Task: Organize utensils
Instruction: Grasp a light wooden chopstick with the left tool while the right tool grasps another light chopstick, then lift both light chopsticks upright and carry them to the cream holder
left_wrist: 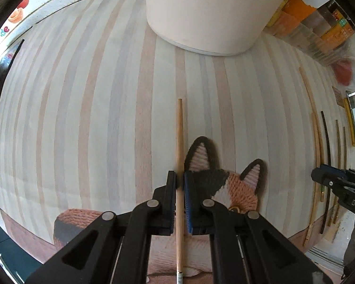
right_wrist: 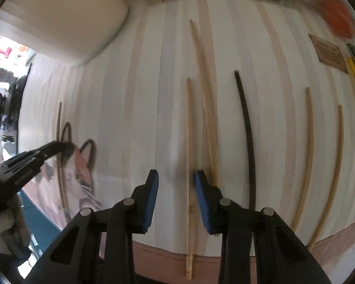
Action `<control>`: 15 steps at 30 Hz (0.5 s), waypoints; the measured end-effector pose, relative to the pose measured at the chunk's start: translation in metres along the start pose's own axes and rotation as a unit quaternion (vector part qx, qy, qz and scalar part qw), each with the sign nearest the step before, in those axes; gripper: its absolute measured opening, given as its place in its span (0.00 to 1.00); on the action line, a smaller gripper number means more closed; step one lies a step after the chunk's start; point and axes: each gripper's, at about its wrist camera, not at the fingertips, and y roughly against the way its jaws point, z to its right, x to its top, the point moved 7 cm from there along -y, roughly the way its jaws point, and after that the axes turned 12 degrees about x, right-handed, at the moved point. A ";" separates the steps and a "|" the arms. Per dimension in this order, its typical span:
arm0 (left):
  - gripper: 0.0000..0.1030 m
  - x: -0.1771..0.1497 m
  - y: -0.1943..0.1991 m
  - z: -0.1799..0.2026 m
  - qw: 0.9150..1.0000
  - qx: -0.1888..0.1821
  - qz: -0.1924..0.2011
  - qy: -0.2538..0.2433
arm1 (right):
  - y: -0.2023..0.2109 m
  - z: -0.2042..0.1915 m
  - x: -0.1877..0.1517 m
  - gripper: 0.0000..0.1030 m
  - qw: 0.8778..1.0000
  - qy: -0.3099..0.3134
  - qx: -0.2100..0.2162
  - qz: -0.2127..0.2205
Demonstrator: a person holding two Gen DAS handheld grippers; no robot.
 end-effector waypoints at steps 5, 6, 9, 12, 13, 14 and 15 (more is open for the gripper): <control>0.05 0.004 0.004 -0.022 1.000 -0.017 -0.002 0.001 | -0.006 -0.013 0.003 0.19 0.999 0.004 -0.046 -0.001; 0.05 0.006 0.004 -0.028 1.000 -0.020 -0.003 0.001 | -0.009 -0.017 0.003 0.07 0.999 0.005 -0.040 -0.001; 0.05 0.005 -0.002 -0.033 1.000 -0.024 -0.004 -0.005 | -0.025 -0.040 -0.008 0.07 0.999 -0.020 0.017 -0.038; 0.05 0.006 -0.002 -0.039 1.000 -0.022 -0.003 -0.014 | -0.029 -0.059 -0.009 0.07 0.998 0.022 -0.035 -0.041; 0.05 0.007 -0.004 -0.033 1.000 -0.021 -0.002 -0.016 | -0.030 -0.062 -0.007 0.07 0.998 0.022 -0.042 -0.042; 0.05 0.008 -0.004 -0.034 1.000 -0.019 -0.001 -0.020 | -0.031 -0.065 -0.006 0.07 0.998 0.017 -0.047 -0.045; 0.06 0.008 -0.005 -0.032 1.000 -0.019 -0.001 -0.021 | -0.032 -0.067 -0.005 0.07 0.998 0.014 -0.049 -0.047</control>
